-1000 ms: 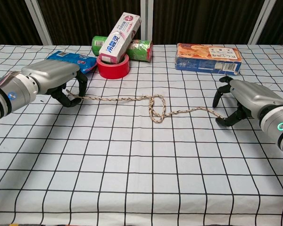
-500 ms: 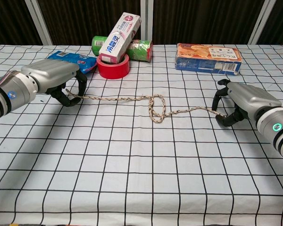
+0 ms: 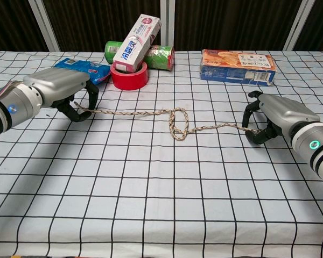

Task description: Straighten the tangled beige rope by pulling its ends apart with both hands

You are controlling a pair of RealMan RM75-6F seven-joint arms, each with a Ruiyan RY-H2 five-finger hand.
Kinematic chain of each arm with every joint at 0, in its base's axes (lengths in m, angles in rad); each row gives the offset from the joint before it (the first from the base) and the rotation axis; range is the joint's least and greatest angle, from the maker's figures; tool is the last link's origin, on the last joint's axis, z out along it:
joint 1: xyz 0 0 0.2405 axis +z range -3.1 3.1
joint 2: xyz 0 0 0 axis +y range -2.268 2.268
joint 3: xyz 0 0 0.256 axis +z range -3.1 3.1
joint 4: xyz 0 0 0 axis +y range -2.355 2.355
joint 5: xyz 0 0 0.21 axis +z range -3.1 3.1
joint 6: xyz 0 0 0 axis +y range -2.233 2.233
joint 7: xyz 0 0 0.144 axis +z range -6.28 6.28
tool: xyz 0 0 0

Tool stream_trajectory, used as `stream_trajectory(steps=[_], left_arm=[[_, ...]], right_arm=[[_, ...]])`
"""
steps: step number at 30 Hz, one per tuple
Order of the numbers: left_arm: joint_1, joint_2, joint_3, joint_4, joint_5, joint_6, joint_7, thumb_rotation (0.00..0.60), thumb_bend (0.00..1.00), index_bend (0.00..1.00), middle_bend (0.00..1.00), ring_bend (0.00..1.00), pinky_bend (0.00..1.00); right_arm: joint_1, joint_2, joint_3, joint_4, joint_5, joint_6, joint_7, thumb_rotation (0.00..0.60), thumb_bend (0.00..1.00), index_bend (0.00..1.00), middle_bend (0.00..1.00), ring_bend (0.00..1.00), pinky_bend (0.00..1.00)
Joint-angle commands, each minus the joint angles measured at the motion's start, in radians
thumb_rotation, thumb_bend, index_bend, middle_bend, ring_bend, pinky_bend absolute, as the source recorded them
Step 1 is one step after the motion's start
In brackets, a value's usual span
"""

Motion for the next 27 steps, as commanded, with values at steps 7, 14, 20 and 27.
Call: stream_trajectory(steps=[7,14,20,27], left_arm=[[0.000,-0.001,0.000,0.001,0.000,0.000,0.000,0.600,0.43,0.58,0.38,0.17,0.41],[0.001,0.000,0.001,0.000,-0.001,0.000,0.003,0.600,0.43,0.58,0.38,0.17,0.41],[0.003,0.001,0.001,-0.001,-0.002,0.000,0.001,0.600,0.43,0.58,0.38,0.17,0.41],[0.009,0.003,-0.002,-0.002,0.006,0.008,-0.017,0.600,0.43,0.58,0.38,0.17,0.41]], right_arm=[[-0.002,0.005,0.000,-0.002,0.011,0.003,-0.003,0.600,0.38,0.56,0.00,0.00,0.00],[-0.003,0.001,-0.001,0.005,0.006,0.009,0.007,0.600,0.38,0.59,0.01,0.00,0.00],[-0.007,0.000,0.001,0.009,-0.002,0.022,0.021,0.600,0.39,0.60,0.02,0.00,0.00],[-0.019,0.013,-0.006,-0.001,-0.034,0.045,0.044,0.600,0.40,0.63,0.03,0.00,0.00]])
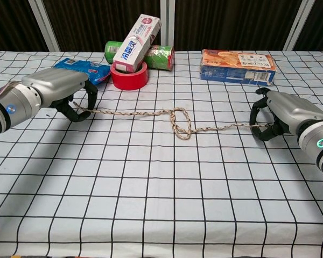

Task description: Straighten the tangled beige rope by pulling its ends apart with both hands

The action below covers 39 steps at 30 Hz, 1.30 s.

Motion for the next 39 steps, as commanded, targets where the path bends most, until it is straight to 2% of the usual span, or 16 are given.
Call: stream_trajectory(steps=[1,6,17,32,39], left_arm=[[0.004,0.001,-0.002,-0.001,0.004,0.002,-0.013,0.600,0.43,0.58,0.38,0.17,0.41],[0.007,0.007,-0.008,-0.001,0.013,-0.001,-0.040,0.600,0.43,0.58,0.38,0.17,0.41],[0.028,0.030,-0.006,-0.016,0.019,0.017,-0.061,0.600,0.43,0.59,0.38,0.17,0.41],[0.070,0.069,0.006,-0.019,0.035,0.040,-0.102,0.600,0.43,0.59,0.38,0.17,0.41],[0.098,0.105,0.012,-0.033,0.039,0.059,-0.110,0.600,0.43,0.59,0.38,0.17,0.41]], right_arm=[[-0.008,0.011,-0.010,-0.009,-0.027,0.019,0.007,0.600,0.40,0.63,0.03,0.00,0.00],[-0.027,0.041,-0.032,-0.046,-0.066,0.051,0.005,0.600,0.41,0.65,0.03,0.00,0.00],[-0.046,0.065,-0.036,-0.044,-0.068,0.043,0.029,0.600,0.41,0.66,0.03,0.00,0.00],[-0.101,0.131,-0.063,-0.017,-0.119,0.038,0.145,0.600,0.41,0.67,0.03,0.00,0.00],[-0.127,0.170,-0.058,-0.015,-0.135,0.046,0.199,0.600,0.41,0.68,0.03,0.00,0.00]])
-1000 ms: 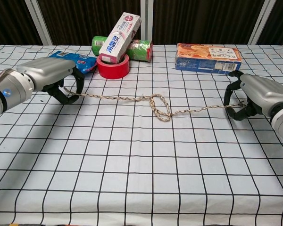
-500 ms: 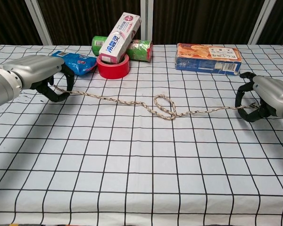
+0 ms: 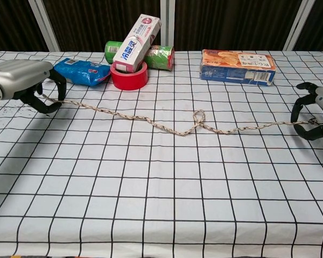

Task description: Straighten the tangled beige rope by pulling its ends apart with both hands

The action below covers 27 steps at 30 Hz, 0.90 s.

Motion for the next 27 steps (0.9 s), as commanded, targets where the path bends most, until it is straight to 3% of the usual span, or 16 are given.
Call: stream_trajectory(steps=[1,18,27], left_arm=[[0.010,0.011,0.003,-0.003,0.000,0.004,-0.005,0.600,0.43,0.59,0.38,0.17,0.41],[0.076,0.060,0.020,0.023,0.016,0.015,-0.081,0.600,0.43,0.60,0.40,0.18,0.43],[0.099,0.077,0.026,0.036,0.038,0.004,-0.131,0.600,0.43,0.60,0.40,0.18,0.43]], right_arm=[[-0.011,0.020,0.002,-0.002,-0.009,0.004,0.019,0.600,0.41,0.69,0.03,0.00,0.00],[-0.057,0.106,-0.001,0.047,-0.031,-0.033,0.143,0.600,0.42,0.71,0.04,0.00,0.00],[-0.074,0.108,-0.019,0.119,-0.066,-0.054,0.218,0.600,0.42,0.70,0.04,0.00,0.00]])
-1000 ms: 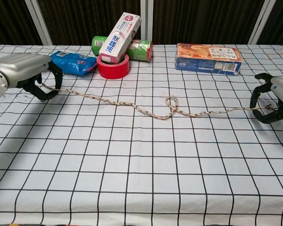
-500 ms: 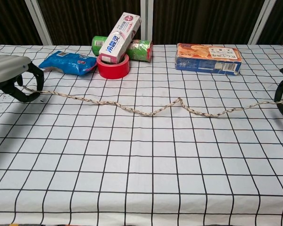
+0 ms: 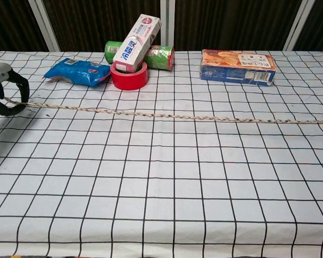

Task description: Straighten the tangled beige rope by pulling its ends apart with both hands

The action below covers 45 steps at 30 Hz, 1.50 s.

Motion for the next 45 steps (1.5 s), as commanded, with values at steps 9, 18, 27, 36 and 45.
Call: stream_trajectory(steps=[9,18,27,36,45], left_arm=[[0.011,-0.005,0.006,0.017,0.029,-0.014,-0.027,0.600,0.43,0.60,0.40,0.18,0.43],[0.017,-0.018,0.006,0.045,0.030,-0.030,-0.034,0.600,0.43,0.60,0.40,0.18,0.43],[0.024,-0.029,0.009,0.065,0.038,-0.033,-0.032,0.600,0.43,0.60,0.40,0.18,0.43],[0.029,-0.041,0.013,0.081,0.047,-0.041,-0.029,0.600,0.43,0.59,0.40,0.18,0.42],[0.030,-0.046,0.013,0.089,0.046,-0.049,-0.015,0.600,0.43,0.58,0.39,0.18,0.42]], right_arm=[[-0.013,-0.019,-0.017,0.053,-0.040,-0.014,0.050,0.600,0.42,0.70,0.04,0.00,0.00],[-0.014,-0.030,-0.017,0.083,-0.048,-0.033,0.065,0.600,0.42,0.71,0.04,0.00,0.00],[-0.019,-0.037,-0.017,0.097,-0.055,-0.040,0.076,0.600,0.42,0.70,0.04,0.00,0.00],[-0.023,-0.042,-0.015,0.103,-0.067,-0.035,0.085,0.600,0.42,0.70,0.03,0.00,0.00],[-0.027,-0.043,-0.012,0.103,-0.077,-0.027,0.089,0.600,0.41,0.70,0.03,0.00,0.00]])
